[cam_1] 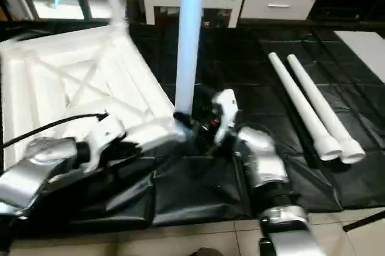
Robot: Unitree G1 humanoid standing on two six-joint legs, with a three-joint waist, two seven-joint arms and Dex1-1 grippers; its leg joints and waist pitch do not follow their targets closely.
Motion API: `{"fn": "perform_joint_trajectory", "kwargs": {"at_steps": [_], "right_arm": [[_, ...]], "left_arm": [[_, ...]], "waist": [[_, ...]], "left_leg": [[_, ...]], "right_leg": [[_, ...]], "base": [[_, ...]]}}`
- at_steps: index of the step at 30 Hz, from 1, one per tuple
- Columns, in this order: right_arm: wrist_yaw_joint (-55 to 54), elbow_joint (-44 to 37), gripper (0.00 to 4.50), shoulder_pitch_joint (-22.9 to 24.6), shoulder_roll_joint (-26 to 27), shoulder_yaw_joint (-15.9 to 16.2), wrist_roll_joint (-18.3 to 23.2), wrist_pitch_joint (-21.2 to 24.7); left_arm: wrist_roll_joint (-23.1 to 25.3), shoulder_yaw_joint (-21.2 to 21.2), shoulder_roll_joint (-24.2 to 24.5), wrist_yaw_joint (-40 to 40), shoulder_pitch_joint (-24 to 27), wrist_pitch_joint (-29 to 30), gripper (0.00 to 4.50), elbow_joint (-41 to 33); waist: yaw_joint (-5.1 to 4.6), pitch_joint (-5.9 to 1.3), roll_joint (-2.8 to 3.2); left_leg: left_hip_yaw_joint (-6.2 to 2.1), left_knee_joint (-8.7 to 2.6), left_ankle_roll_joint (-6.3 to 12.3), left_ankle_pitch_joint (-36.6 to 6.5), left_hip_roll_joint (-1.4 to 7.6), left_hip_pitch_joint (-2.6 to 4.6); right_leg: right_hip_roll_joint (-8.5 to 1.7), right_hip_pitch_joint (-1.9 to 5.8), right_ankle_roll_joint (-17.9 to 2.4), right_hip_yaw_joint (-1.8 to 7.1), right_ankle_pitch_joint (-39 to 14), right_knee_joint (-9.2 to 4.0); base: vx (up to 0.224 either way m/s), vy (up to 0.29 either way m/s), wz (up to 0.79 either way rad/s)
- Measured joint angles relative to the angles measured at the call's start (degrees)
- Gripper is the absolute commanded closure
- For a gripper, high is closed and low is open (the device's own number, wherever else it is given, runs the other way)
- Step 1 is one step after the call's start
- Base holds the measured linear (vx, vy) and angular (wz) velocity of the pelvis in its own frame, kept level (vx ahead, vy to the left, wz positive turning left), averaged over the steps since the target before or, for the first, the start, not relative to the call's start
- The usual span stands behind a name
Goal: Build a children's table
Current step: Rotate leg to tighten
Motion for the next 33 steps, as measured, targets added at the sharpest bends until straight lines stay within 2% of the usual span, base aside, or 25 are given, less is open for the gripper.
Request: {"fn": "perform_joint_trajectory", "kwargs": {"at_steps": [1,4,6,10,12,13,14,17,19,21,24,30,31,33], "right_arm": [[-2.78,0.48,2.55,-0.22,0.86,-0.12,-0.49,-0.56],[-21.68,3.53,2.57,-2.85,5.95,-2.29,-3.21,-1.32],[-28.88,4.35,2.57,-3.56,7.68,-3.11,-4.17,-1.73],[-35.77,5.86,2.57,-3.75,9.93,-3.73,-6.07,-4.78],[-34.78,6.24,2.57,-3.56,9.89,-4.22,-6.05,-5.69],[-32.35,6.21,2.57,-3.13,9.30,-4.34,-5.57,-6.37],[-29.15,6.02,2.01,-2.83,8.59,-4.35,-4.64,-6.97],[-16.03,5.62,1.81,-1.45,5.24,-3.61,-2.41,-7.43],[-10.72,5.45,1.59,-0.93,3.76,-3.21,-1.34,-6.93],[-3.96,4.93,1.45,-0.66,0.48,-1.44,-1.30,-7.09],[5.77,4.66,1.23,-0.25,-3.90,1.33,-1.57,-7.25],[16.11,3.40,1.23,-0.28,-6.41,1.99,0.01,-5.08],[16.77,3.41,1.47,-0.33,-6.48,1.90,0.43,-4.37],[17.11,3.51,1.56,-0.41,-6.48,1.72,0.67,-3.92]], "left_arm": [[0.30,-0.13,-1.31,1.16,-0.56,0.81,4.50,0.59],[3.42,-0.80,-10.18,9.41,-5.69,6.52,4.50,5.66],[4.16,-1.68,-13.45,12.92,-7.20,8.49,4.50,7.04],[4.49,-1.98,-17.57,16.44,-9.49,9.87,4.50,10.26],[4.50,-2.00,-17.94,16.50,-9.72,9.73,4.50,10.70],[4.50,-2.13,-17.54,15.85,-9.42,9.21,4.50,10.37],[4.45,-2.34,-16.59,14.82,-8.71,8.98,4.50,9.18],[3.50,-2.67,-10.95,9.53,-5.89,5.94,4.50,5.26],[3.26,-2.64,-8.42,7.06,-4.59,3.58,4.50,3.74],[2.80,-2.47,-4.87,4.50,-2.77,0.33,4.50,2.11],[1.73,-2.00,-0.49,0.09,-0.02,-3.98,4.50,0.47],[-0.13,-0.72,2.85,-3.78,2.38,-5.63,4.50,-1.25],[-0.18,-0.64,2.99,-4.05,2.48,-5.77,4.50,-1.31],[-0.41,-0.46,3.22,-4.42,2.62,-5.99,4.50,-1.35]], "waist": [[0.01,-0.01,-0.02],[0.33,-0.16,0.08],[0.49,-0.29,0.02],[0.86,-0.49,0.09],[0.88,-0.50,0.19],[0.84,-0.50,0.23],[0.67,-0.52,0.27],[0.29,-0.45,0.30],[0.26,-0.42,0.30],[0.25,-0.38,0.38],[0.45,-0.24,0.50],[0.46,-0.06,0.38],[0.46,-0.06,0.38],[0.47,-0.06,0.37]], "left_leg": [[0.00,0.00,-0.02,0.00,-0.01,0.11],[0.01,0.01,-0.10,0.02,-0.09,0.43],[-0.02,0.00,-0.10,0.02,-0.09,0.52],[-0.08,0.00,-0.10,0.01,-0.16,0.50],[-0.09,0.00,-0.09,0.01,-0.18,0.50],[-0.09,-0.03,-0.07,0.00,-0.17,0.46],[-0.10,-0.03,-0.06,-0.01,-0.16,0.42],[-0.11,-0.08,0.06,-0.07,-0.14,0.22],[-0.13,-0.06,0.08,-0.05,-0.11,-0.18],[-0.12,-0.03,0.31,0.10,-0.11,-0.50],[-0.12,-0.05,0.38,0.13,-0.07,-0.54],[-0.04,-0.05,0.43,0.09,-0.06,-0.56],[-0.03,-0.05,0.45,0.08,-0.06,-0.55],[-0.02,-0.05,0.46,0.08,-0.06,-0.55]], "right_leg": [[0.00,0.07,0.00,0.02,0.00,0.03],[-0.04,0.27,-0.06,0.11,0.05,0.15],[-0.04,0.37,-0.01,0.09,0.02,0.15],[-0.15,0.59,0.07,0.04,-0.01,-0.03],[-0.18,0.72,0.14,0.03,0.01,-0.23],[-0.19,0.76,0.17,0.04,0.04,-0.39],[-0.19,0.77,0.18,0.03,0.04,-0.44],[-0.14,0.65,0.25,0.01,-0.01,-0.53],[-0.10,0.30,0.23,-0.06,0.01,-0.51],[-0.09,0.01,0.20,-0.07,0.02,-0.46],[-0.07,-0.07,0.18,-0.12,0.00,-0.46],[-0.09,-0.11,0.16,-0.06,-0.01,-0.50],[-0.09,-0.11,0.15,-0.06,-0.02,-0.51],[-0.09,-0.11,0.15,-0.06,-0.02,-0.51]], "base": [[0.000,0.000,0.00],[0.000,0.000,0.00],[0.000,0.000,0.00],[0.000,0.000,0.00],[0.000,0.000,0.00],[0.000,0.000,0.00],[0.000,0.000,0.00],[0.000,0.000,0.00],[0.000,0.000,0.00],[0.000,0.000,0.00],[0.000,0.000,0.00],[0.000,0.000,0.00],[0.000,0.000,0.00],[0.000,0.000,0.00]]}}
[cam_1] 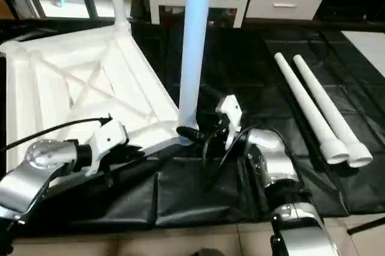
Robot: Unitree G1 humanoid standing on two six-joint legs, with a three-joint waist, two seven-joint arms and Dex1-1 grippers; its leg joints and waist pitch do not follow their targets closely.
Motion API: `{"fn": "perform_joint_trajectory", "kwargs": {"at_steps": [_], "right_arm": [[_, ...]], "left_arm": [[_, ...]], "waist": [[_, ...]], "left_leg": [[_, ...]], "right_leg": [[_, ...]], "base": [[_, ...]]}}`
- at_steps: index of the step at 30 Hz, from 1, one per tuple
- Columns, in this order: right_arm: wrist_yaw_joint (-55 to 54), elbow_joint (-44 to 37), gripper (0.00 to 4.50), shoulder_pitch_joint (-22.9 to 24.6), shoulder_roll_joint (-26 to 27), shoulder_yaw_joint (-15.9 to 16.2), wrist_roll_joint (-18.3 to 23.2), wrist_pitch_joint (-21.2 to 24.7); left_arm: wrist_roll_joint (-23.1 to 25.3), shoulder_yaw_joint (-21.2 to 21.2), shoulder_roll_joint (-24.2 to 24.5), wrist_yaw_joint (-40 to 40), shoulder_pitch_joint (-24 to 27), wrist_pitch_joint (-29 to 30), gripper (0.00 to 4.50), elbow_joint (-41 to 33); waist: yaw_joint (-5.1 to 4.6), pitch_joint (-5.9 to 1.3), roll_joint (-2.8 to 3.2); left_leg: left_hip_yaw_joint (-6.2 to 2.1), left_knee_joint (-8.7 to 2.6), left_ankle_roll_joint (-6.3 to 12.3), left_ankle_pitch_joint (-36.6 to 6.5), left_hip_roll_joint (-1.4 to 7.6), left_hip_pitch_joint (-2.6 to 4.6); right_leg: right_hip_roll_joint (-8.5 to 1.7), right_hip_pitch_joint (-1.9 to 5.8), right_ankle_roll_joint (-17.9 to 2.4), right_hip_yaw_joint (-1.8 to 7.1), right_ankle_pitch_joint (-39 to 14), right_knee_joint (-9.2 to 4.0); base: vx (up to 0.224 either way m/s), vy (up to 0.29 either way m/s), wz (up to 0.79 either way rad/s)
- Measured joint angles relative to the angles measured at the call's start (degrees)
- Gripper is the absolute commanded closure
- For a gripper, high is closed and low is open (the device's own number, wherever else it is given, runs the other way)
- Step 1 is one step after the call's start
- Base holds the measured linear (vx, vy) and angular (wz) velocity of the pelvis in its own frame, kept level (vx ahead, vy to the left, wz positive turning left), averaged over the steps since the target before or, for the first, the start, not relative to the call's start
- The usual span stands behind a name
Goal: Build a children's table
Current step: Rotate leg to tighten
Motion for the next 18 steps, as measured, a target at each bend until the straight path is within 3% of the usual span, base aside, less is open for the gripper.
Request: {"fn": "perform_joint_trajectory", "kwargs": {"at_steps": [8,12,18], "right_arm": [[0.07,1.95,2.33,-1.09,0.70,-0.91,0.15,0.59],[-1.90,1.95,2.50,-1.08,1.74,-0.99,-0.24,0.57],[-18.43,3.29,2.55,-1.53,6.56,-1.85,-3.25,-1.99]], "left_arm": [[-0.30,0.31,0.32,-0.37,0.23,-0.37,4.50,-0.10],[-0.27,0.36,0.23,-0.04,0.10,-0.12,4.50,0.14],[1.85,0.30,-4.23,5.15,-3.29,3.89,4.50,2.78]], "waist": [[0.03,0.05,0.03],[-0.07,0.06,0.04],[-0.41,0.05,0.04]], "left_leg": [[0.01,-0.01,0.00,0.00,0.02,0.01],[0.01,0.00,-0.01,0.01,0.02,0.05],[0.00,0.00,-0.39,-0.12,0.05,0.21]], "right_leg": [[0.01,-0.03,-0.02,-0.01,-0.01,0.04],[0.01,-0.02,-0.02,0.00,-0.01,0.12],[0.07,-0.01,-0.16,0.01,0.09,0.30]], "base": [[0.000,0.000,0.00],[0.000,0.000,0.00],[0.000,0.000,0.00]]}}
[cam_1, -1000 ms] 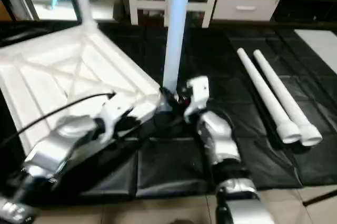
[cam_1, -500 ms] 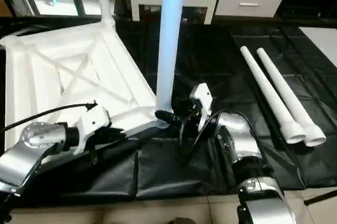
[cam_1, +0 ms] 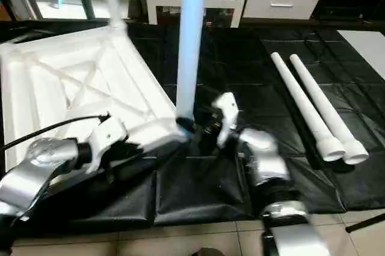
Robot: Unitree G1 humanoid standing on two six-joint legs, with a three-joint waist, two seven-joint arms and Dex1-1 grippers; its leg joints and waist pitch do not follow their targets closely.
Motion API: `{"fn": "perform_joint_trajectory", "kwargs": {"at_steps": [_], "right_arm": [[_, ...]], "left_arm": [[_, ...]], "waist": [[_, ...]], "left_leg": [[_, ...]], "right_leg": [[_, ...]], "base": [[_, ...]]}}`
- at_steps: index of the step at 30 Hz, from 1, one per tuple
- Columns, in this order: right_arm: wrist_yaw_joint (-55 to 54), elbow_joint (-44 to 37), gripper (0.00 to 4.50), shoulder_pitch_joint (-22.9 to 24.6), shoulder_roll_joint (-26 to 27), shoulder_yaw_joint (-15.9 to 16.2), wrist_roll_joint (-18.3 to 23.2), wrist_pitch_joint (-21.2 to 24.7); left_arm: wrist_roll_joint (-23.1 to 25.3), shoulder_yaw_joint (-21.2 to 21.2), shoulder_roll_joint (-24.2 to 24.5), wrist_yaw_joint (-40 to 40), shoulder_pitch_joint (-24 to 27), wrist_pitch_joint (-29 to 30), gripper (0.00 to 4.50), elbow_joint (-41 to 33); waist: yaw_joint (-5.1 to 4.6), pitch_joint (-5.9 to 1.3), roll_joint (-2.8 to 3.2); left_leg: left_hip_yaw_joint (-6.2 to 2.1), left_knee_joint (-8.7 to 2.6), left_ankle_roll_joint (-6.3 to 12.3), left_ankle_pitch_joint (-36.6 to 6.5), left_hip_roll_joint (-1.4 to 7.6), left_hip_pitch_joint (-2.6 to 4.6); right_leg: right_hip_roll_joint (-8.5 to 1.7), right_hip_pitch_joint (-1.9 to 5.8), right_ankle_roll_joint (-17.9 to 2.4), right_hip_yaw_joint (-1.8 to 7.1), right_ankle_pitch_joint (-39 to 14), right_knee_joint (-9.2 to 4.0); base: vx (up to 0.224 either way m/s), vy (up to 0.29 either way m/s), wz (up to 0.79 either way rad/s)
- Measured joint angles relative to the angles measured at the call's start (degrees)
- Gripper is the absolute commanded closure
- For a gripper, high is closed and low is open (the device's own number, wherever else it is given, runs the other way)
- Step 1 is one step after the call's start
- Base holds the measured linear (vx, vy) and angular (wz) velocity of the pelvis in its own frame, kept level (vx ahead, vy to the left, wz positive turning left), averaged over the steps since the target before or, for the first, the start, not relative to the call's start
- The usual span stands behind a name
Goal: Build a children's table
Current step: Rotate leg to tighten
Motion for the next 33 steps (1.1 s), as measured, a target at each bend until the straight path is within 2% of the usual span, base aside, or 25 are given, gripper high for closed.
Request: {"fn": "perform_joint_trajectory", "kwargs": {"at_steps": [2,5,7,10,12,15,16,17,20,21,25,27,33], "right_arm": [[-13.28,0.84,2.55,-0.96,3.39,-1.46,-1.94,0.13],[-23.97,1.27,2.56,-2.11,6.16,-2.18,-3.19,1.18],[-30.48,1.49,2.57,-2.65,8.30,-3.77,-3.59,1.58],[-34.59,1.52,2.57,-2.86,9.05,-4.11,-4.08,1.58],[-34.21,1.49,2.57,-2.73,9.03,-4.11,-4.13,1.49],[-27.80,0.93,2.57,-2.02,7.56,-4.09,-3.21,1.46],[-21.36,-0.13,2.01,-0.80,5.86,-3.98,-1.90,1.49],[-17.98,-0.76,1.87,0.00,5.15,-3.98,-1.17,1.49],[-7.00,-1.43,1.78,1.09,1.48,-2.64,1.05,2.87],[-3.77,-1.41,1.55,2.02,0.13,-2.17,1.35,3.29],[8.68,-1.46,1.25,2.14,-4.83,-0.55,2.66,4.42],[13.88,-1.77,1.03,2.01,-6.74,0.00,3.02,5.25],[20.50,-2.49,1.03,1.53,-8.00,-0.10,5.47,7.42]], "left_arm": [[2.09,-0.22,-7.35,5.89,-4.29,5.01,4.50,3.94],[2.72,-0.66,-12.65,11.06,-7.09,8.85,4.50,6.77],[3.43,-0.77,-16.11,13.87,-9.35,10.05,4.50,9.60],[4.16,-0.81,-18.58,15.55,-10.54,10.90,4.50,11.23],[4.16,-0.83,-18.42,15.21,-10.47,10.86,4.50,11.18],[4.08,-1.69,-15.79,13.40,-8.88,9.71,4.50,8.83],[3.74,-2.25,-13.37,11.15,-7.25,8.54,4.50,6.62],[3.30,-2.31,-11.98,9.69,-6.48,7.81,4.50,5.62],[2.46,-2.30,-5.64,4.85,-2.39,3.05,4.50,1.71],[2.12,-2.22,-3.85,3.02,-1.08,1.76,4.50,0.41],[0.18,-0.99,0.93,-1.80,2.49,-1.88,4.50,-2.00],[-1.05,0.02,2.71,-3.64,3.72,-2.64,4.50,-2.96],[-2.71,0.98,4.50,-5.71,4.87,-2.71,4.50,-4.48]], "waist": [[0.25,-0.07,0.09],[0.65,-0.18,0.20],[1.02,-0.22,0.25],[1.28,-0.32,0.20],[1.23,-0.37,0.17],[0.78,-0.39,0.14],[0.59,-0.41,0.09],[0.50,-0.41,0.08],[0.23,-0.35,0.19],[0.37,-0.33,0.16],[0.40,-0.24,0.27],[0.42,-0.21,0.23],[0.29,-0.15,0.14]], "left_leg": [[0.03,0.01,-0.11,0.05,-0.04,0.13],[0.00,-0.02,-0.12,0.05,-0.08,0.34],[0.00,-0.04,-0.12,0.05,-0.11,0.40],[0.00,-0.04,-0.10,0.04,-0.13,0.45],[0.00,-0.04,-0.05,0.00,-0.14,0.49],[-0.02,-0.10,-0.02,-0.02,-0.14,0.47],[-0.04,-0.19,0.00,-0.03,-0.12,0.45],[-0.05,-0.22,0.00,-0.03,-0.11,0.45],[-0.05,-0.25,0.00,-0.02,-0.10,0.28],[-0.08,-0.25,0.01,-0.02,-0.06,0.16],[-0.04,-0.18,0.33,0.15,-0.08,-0.21],[-0.03,-0.18,0.37,0.13,-0.06,-0.21],[0.03,-0.18,0.45,0.08,-0.02,-0.21]], "right_leg": [[-0.06,0.09,0.00,0.04,0.04,0.03],[-0.08,0.36,0.04,0.03,0.02,-0.05],[-0.15,0.50,0.07,0.03,0.00,-0.15],[-0.29,0.68,0.22,0.01,-0.08,-0.24],[-0.35,0.76,0.30,0.01,-0.13,-0.29],[-0.35,0.74,0.36,-0.04,-0.17,-0.31],[-0.33,0.74,0.42,-0.09,-0.22,-0.36],[-0.29,0.73,0.42,-0.10,-0.24,-0.38],[-0.17,0.53,0.40,-0.08,-0.25,-0.37],[-0.11,0.45,0.36,-0.12,-0.27,-0.38],[-0.11,0.08,0.30,-0.10,-0.26,-0.32],[-0.09,0.06,0.22,-0.13,-0.30,-0.32],[-0.07,0.00,0.13,-0.11,-0.36,-0.28]], "base": [[0.000,0.000,0.00],[0.000,0.000,0.00],[0.000,0.000,0.00],[0.000,0.000,0.00],[0.000,0.000,0.00],[0.000,0.000,0.00],[0.000,0.000,0.00],[0.000,0.000,0.00],[0.000,0.000,0.00],[0.000,0.000,0.00],[0.000,0.000,0.00],[0.000,0.000,0.00],[0.000,0.000,0.00]]}}
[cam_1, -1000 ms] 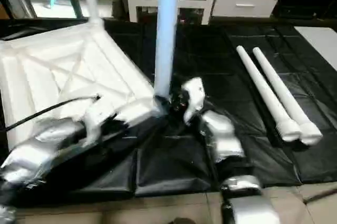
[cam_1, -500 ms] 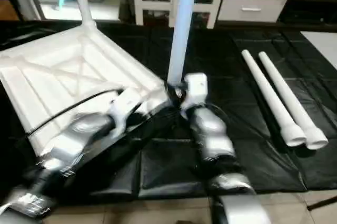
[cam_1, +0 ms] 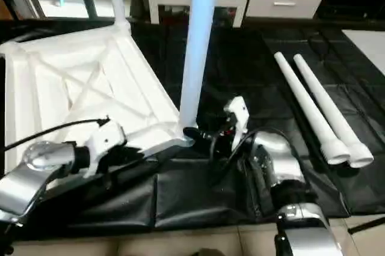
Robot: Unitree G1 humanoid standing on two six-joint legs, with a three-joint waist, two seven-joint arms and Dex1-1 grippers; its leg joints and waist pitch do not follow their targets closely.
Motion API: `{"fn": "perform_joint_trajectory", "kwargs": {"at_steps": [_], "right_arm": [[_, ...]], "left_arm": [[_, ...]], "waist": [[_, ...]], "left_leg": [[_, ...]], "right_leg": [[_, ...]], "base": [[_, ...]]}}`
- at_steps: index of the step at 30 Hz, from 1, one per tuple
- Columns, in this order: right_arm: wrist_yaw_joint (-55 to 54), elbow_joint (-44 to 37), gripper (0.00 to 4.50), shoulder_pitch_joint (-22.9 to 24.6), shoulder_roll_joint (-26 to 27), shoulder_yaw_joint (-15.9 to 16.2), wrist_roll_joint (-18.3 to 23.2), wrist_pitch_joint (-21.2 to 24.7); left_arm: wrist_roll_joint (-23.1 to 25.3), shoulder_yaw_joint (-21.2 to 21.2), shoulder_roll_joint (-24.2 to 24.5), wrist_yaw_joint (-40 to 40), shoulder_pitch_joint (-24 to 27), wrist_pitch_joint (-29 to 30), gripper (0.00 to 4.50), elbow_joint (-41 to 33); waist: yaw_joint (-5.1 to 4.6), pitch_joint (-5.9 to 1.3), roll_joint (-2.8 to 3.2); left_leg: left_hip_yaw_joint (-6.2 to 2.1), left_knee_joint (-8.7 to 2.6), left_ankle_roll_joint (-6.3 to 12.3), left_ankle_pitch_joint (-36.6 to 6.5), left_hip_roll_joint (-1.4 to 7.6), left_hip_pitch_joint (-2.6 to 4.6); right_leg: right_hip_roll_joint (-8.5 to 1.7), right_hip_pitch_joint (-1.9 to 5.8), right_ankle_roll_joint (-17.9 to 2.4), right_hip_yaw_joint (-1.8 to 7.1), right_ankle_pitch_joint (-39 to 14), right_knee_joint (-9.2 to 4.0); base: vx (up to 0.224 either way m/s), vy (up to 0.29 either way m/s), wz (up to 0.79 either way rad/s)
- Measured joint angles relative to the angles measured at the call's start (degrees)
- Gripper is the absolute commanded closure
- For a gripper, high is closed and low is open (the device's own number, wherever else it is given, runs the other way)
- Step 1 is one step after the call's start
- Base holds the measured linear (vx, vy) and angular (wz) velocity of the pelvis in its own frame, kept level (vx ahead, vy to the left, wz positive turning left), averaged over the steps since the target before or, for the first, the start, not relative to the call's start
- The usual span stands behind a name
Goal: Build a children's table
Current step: Rotate leg to tighten
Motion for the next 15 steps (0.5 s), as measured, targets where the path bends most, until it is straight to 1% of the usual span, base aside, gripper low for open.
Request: {"fn": "perform_joint_trajectory", "kwargs": {"at_steps": [4,7,8,11,14,15], "right_arm": [[3.19,-1.43,1.03,-0.24,0.42,0.09,1.04,0.19],[4.75,-1.79,1.03,-0.24,1.28,0.06,2.12,1.21],[4.95,-1.86,1.30,-0.24,1.26,0.04,2.17,1.53],[5.03,-1.95,1.43,-0.26,1.02,-0.06,2.16,2.00],[4.58,-1.54,1.84,-0.98,1.21,-0.05,2.03,1.97],[4.43,-1.53,1.84,-1.27,1.35,-0.05,2.02,1.93]], "left_arm": [[-0.51,0.01,0.40,-0.78,0.63,-0.41,4.50,-0.68],[-0.58,0.02,0.42,-1.01,0.66,-0.37,4.50,-0.79],[-0.67,0.01,0.45,-1.07,0.72,-0.33,4.50,-0.89],[-0.98,-0.01,0.63,-1.27,0.74,-0.21,4.50,-0.95],[-0.98,-0.03,0.61,-1.22,0.67,-0.02,4.50,-0.92],[-0.98,-0.04,0.59,-1.21,0.64,0.08,4.50,-0.92]], "waist": [[0.16,0.01,-0.01],[0.18,0.02,-0.03],[0.20,0.02,-0.04],[0.25,0.03,-0.05],[0.23,0.04,-0.05],[0.24,0.04,-0.06]], "left_leg": [[0.00,0.01,0.03,-0.01,0.01,0.01],[0.00,0.02,0.04,-0.02,0.02,0.00],[0.00,0.03,0.04,-0.02,0.01,0.00],[0.00,0.03,0.05,-0.02,0.01,0.00],[0.00,0.07,0.05,-0.02,0.01,0.00],[0.00,0.09,0.05,-0.02,0.02,0.00]], "right_leg": [[0.01,-0.01,-0.07,-0.01,-0.04,0.07],[0.00,-0.01,-0.08,-0.02,-0.05,0.08],[0.00,-0.01,-0.08,-0.01,-0.05,0.08],[-0.01,-0.01,-0.08,-0.02,-0.05,0.08],[0.00,-0.02,-0.08,-0.02,-0.05,0.13],[0.00,-0.02,-0.08,-0.02,-0.05,0.15]], "base": [[0.000,0.000,0.00],[0.000,0.000,0.00],[0.000,0.000,0.00],[0.000,0.000,0.00],[0.000,0.000,0.00],[0.000,0.000,0.00]]}}
